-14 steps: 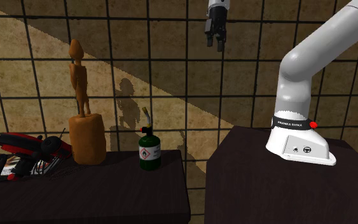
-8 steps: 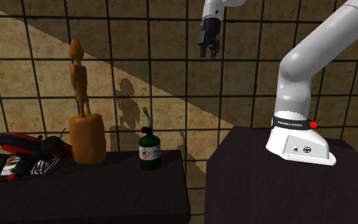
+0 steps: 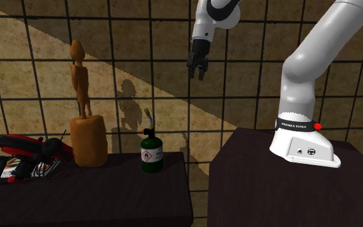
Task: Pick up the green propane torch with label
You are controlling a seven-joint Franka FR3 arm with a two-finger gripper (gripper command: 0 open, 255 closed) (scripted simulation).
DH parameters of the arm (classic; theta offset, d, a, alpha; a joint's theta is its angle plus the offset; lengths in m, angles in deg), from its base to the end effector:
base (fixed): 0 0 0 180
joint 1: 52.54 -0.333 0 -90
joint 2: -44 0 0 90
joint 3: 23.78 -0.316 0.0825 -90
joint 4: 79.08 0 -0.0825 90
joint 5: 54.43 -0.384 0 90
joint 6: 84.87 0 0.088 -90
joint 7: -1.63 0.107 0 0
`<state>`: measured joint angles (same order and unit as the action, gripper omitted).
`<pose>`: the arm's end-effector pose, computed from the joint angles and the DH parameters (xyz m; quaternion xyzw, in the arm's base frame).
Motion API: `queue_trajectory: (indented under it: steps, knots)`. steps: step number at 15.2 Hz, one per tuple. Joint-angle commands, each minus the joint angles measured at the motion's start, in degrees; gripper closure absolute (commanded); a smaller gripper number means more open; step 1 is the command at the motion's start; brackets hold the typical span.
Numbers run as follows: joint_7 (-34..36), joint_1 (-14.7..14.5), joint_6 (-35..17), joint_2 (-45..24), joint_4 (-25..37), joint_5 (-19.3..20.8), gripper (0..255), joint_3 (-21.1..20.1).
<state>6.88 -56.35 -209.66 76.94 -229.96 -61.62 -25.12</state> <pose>0.3737 0.0384 0.4404 -0.9965 0.0350 -0.0553 0.0523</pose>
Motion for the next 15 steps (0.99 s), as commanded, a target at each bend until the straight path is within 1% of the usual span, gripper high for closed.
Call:
queue_trajectory:
  steps: [1,6,10,13,15]
  knots:
    - [-0.2,-0.8,-5.7,-3.3,-1.1,-0.4,0,-1.0]
    - [-0.8,-2.4,-19.1,-13.9,-1.2,-0.7,0,-3.1]
    - [-0.6,-3.1,-29.0,-23.5,0.6,0.3,0,-4.8]
    - [0.8,-3.3,-35.6,-31.0,3.0,2.6,0,-5.9]
    - [2.6,-3.6,-39.6,-36.0,5.1,5.5,0,-6.2]
